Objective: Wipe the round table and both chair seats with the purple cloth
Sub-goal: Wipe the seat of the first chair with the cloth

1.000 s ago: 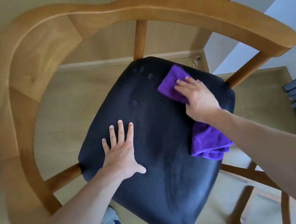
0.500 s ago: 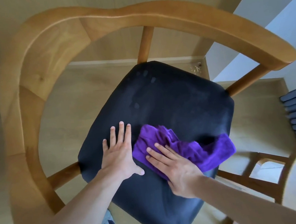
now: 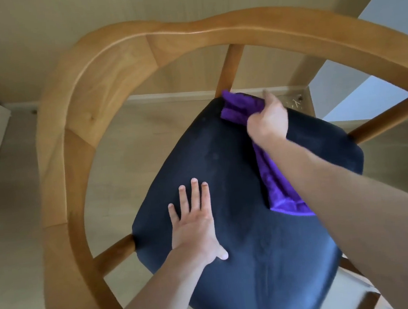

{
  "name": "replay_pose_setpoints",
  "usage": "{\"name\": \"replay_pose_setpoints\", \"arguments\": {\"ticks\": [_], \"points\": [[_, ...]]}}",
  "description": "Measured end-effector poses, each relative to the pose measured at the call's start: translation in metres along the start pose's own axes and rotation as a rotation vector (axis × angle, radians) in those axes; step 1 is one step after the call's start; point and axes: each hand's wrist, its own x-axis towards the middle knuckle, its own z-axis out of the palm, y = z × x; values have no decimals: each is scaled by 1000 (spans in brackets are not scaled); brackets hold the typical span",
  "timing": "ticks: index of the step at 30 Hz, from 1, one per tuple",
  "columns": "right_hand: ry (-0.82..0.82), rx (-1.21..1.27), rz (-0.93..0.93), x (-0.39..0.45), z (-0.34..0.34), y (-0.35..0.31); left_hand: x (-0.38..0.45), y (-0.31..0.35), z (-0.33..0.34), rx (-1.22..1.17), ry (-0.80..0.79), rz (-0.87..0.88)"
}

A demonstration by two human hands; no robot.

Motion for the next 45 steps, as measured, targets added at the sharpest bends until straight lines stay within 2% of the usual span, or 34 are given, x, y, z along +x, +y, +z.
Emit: {"name": "replay_pose_setpoints", "arguments": {"ticks": [1,2,4,6,8,12,14,17,20,23,25,28,31,33,37,40,43,45], "points": [[50,66,65,7,1,-6,0,0,-1,3,-10,1],[91,66,56,10,1,-12,0,0,-1,4,-17,4],[80,-34,-121,11,7,-19,1,2,-1,8,-21,9],[-118,-272,-296,4,25,-17,2,3,-1,14,-21,14],[-323,-472,-362,-8,49,-12,1,1,-2,22,-27,21],[-383,-455,-417,-18,61,-10,-1,-1,-10,38,-62,56],[-458,-500,-505,-30,56,-7,0,-8,-20,15,-63,93],[-579,-431,-577,-68,50,-3,5,-29,-44,-59,-55,112],[-698,-368,-658,-121,44,3,6,-57,-68,-68,21,-23],[-874,-382,-779,-183,33,21,-1,-71,-81,-38,12,-131],[-1032,-454,-879,-209,20,36,-12,-67,-86,7,20,-72],[-1177,-605,-1051,-201,3,48,-39,-61,-91,82,149,93],[-1119,-658,-1155,-168,-1,39,-69,-67,-99,72,252,261],[-985,-547,-1087,-149,1,24,-87,-71,-105,72,296,350],[-575,-227,-631,-118,6,-19,-112,-81,-121,4,397,449],[-283,-28,-354,-92,12,-54,-121,-105,-120,-35,455,446],[-189,91,-151,-81,24,-72,-122,-121,-111,-29,546,429],[-208,83,-170,-90,40,-75,-121,-124,-105,-62,639,420]]}}
